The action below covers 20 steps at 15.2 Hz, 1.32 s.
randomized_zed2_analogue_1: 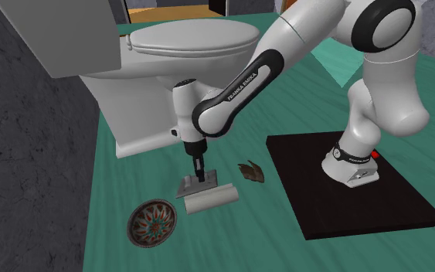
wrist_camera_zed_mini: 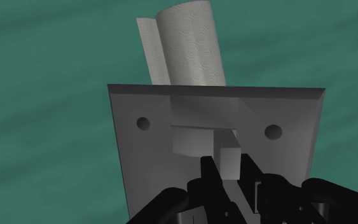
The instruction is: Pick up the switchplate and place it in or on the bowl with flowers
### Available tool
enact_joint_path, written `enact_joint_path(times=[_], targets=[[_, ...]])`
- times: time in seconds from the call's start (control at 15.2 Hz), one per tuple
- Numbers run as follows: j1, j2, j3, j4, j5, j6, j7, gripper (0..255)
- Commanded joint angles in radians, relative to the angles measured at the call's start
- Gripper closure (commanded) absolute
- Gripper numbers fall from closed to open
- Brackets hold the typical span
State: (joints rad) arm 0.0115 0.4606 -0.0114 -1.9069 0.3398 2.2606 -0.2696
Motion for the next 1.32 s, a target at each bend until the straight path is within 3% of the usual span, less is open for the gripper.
enact_joint_path(times=[0.0, 0.53, 0.92, 1.25], targets=[[0.001, -0.018, -0.002, 0.005, -0.005, -0.022, 0.009, 255], [0.003, -0.083, -0.009, 0.023, -0.023, -0.102, 0.036, 255], [0.047, 0.094, 0.009, 0.330, -0.046, -0.211, 0.140, 255], [0.081, 0.289, 0.019, 0.678, -0.067, -0.346, 0.228, 255]])
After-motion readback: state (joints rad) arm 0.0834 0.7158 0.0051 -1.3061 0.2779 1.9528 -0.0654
